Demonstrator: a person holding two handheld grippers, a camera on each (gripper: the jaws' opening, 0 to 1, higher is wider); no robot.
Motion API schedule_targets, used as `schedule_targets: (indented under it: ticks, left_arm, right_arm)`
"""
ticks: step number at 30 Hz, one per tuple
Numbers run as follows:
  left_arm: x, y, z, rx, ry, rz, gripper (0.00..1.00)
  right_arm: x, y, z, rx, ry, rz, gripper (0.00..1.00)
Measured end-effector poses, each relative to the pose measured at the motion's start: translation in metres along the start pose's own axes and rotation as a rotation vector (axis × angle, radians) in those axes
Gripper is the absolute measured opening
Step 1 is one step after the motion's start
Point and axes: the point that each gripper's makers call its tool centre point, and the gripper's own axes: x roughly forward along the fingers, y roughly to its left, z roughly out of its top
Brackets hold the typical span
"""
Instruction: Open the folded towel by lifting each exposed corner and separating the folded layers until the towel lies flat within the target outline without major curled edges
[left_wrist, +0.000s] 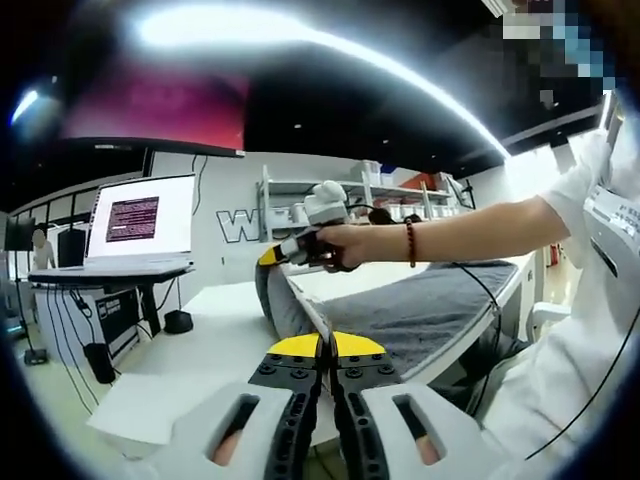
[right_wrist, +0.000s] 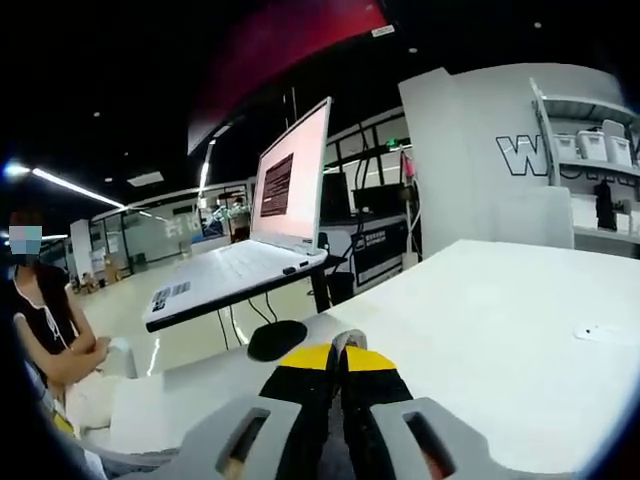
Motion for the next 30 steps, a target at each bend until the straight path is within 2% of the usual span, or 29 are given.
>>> schedule_targets:
  ticks: [8,19,22,30]
  left_arm:
    - [-0.001,0.004,-0.01,-0.006,0.037,0.018,0.01]
    - [-0.003,0.008,-0.017,-0.018,0.061,0.033,0.01]
    - [-0.006,0.013,-0.021,-0.004,0.085,0.072,0.01]
    - [-0.008,0.015,-0.024,-0.043,0.08,0.067,0.01]
  right_arm:
    - [0.006,0.003,-0.012,0.009,0.02,0.004,0.0]
    - [0.013,0.005,-0.018,0.028,0.027,0.004,0.0]
    - [0.018,0.006,-0.019,0.04,0.024,0.012,0.0]
    - [0.022,0.01,-0.025,0.043,0.03,0.015,0.0]
